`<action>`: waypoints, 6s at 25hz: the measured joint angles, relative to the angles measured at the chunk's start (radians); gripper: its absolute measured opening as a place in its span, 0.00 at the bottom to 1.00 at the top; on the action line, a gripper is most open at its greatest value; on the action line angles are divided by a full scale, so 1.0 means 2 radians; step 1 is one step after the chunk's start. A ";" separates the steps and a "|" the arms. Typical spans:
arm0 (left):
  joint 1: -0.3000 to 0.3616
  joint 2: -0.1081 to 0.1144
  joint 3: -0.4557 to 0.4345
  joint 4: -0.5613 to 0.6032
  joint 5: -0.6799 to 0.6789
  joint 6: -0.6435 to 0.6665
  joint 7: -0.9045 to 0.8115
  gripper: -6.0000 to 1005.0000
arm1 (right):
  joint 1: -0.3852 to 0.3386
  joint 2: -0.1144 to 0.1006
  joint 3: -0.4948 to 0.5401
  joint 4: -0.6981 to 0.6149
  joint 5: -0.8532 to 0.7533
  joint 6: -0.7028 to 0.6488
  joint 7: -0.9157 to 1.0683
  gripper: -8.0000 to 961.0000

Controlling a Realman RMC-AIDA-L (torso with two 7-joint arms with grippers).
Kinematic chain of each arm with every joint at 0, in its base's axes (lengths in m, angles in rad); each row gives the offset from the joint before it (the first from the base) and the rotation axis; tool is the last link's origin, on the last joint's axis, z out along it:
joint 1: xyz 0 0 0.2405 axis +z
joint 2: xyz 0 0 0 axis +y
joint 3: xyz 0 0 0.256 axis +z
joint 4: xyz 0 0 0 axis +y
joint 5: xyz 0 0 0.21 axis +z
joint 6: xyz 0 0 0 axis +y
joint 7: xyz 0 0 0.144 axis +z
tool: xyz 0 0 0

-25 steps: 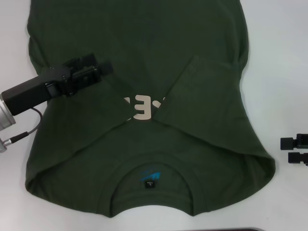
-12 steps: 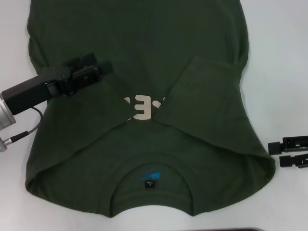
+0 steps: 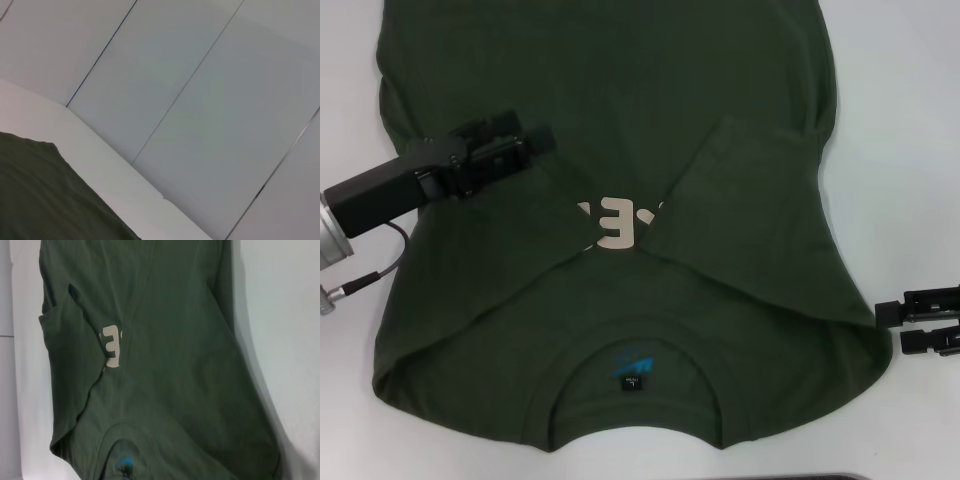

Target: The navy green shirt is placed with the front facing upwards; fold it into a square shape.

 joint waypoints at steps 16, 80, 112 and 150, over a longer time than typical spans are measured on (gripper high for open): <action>-0.002 0.000 0.000 0.000 0.000 -0.002 0.000 0.88 | 0.005 -0.002 -0.014 0.025 -0.002 0.022 0.002 0.91; -0.001 0.002 0.000 0.000 0.000 -0.004 0.004 0.88 | 0.026 -0.017 -0.018 0.079 -0.013 0.048 0.013 0.38; -0.008 0.004 0.000 0.000 -0.003 0.001 -0.020 0.88 | -0.057 -0.019 0.081 0.086 -0.011 0.028 -0.136 0.05; 0.008 0.044 -0.026 0.106 0.217 0.110 -0.284 0.88 | -0.038 -0.040 0.100 0.080 -0.009 0.029 -0.158 0.05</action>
